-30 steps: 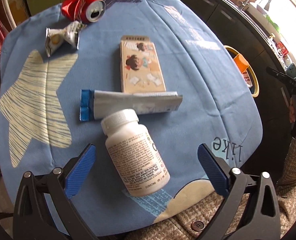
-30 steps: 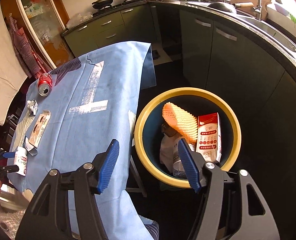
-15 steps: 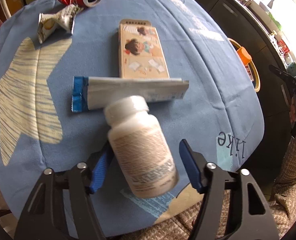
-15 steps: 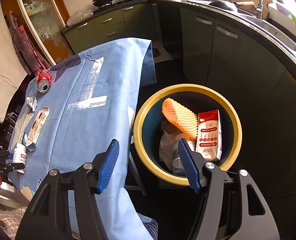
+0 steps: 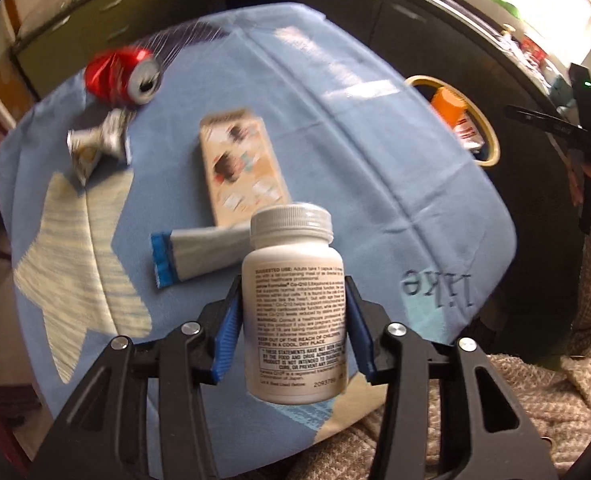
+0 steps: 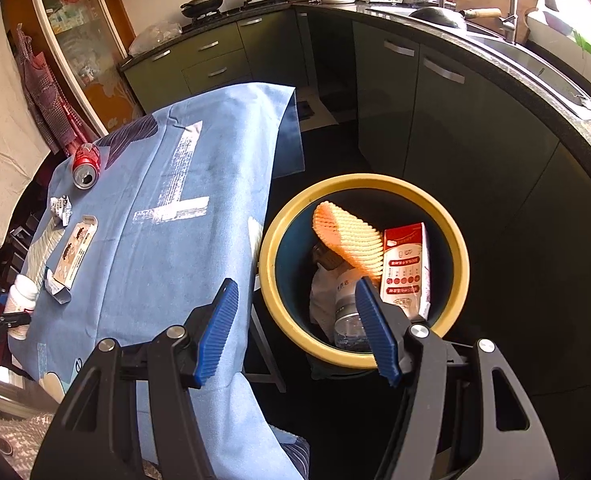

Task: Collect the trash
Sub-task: 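Carry the pill bottle over the bin and open the left gripper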

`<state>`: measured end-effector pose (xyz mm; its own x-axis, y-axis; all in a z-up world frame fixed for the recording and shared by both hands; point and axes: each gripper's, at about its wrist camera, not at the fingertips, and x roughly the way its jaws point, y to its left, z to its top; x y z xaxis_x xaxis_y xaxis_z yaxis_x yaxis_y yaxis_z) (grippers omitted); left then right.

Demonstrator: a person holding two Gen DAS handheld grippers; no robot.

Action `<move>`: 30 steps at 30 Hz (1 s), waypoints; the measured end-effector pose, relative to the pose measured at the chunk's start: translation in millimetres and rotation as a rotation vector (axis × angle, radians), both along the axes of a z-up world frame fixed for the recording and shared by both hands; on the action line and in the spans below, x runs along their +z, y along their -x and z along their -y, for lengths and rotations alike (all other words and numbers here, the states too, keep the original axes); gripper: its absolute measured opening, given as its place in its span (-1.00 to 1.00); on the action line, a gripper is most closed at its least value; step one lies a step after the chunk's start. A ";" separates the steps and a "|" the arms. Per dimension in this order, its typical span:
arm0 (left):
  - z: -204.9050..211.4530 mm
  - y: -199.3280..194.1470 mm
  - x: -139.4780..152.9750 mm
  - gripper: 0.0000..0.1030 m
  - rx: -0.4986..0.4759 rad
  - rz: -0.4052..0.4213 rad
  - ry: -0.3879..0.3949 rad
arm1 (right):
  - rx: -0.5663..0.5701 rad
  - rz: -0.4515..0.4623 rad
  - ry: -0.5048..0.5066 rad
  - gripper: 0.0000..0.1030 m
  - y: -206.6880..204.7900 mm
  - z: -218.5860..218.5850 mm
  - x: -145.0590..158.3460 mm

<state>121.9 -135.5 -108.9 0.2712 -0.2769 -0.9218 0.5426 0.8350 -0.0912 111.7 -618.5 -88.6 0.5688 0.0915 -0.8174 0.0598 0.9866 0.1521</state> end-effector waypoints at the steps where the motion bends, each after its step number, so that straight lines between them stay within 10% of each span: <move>1: 9.4 0.9 9.0 -0.11 -0.030 0.020 0.005 | -0.009 0.006 -0.001 0.18 2.8 3.2 2.1; 12: 207.1 -34.8 58.1 -0.11 -0.421 0.084 0.084 | -0.150 0.054 0.009 0.18 53.2 54.4 15.9; 21: 372.5 -76.2 -11.6 -0.11 -0.514 0.024 0.041 | -0.230 0.009 -0.021 0.18 89.4 91.1 -5.4; 30: 360.4 -69.8 12.8 0.27 -0.518 0.088 0.126 | -0.230 -0.009 -0.048 0.18 93.0 94.6 -18.6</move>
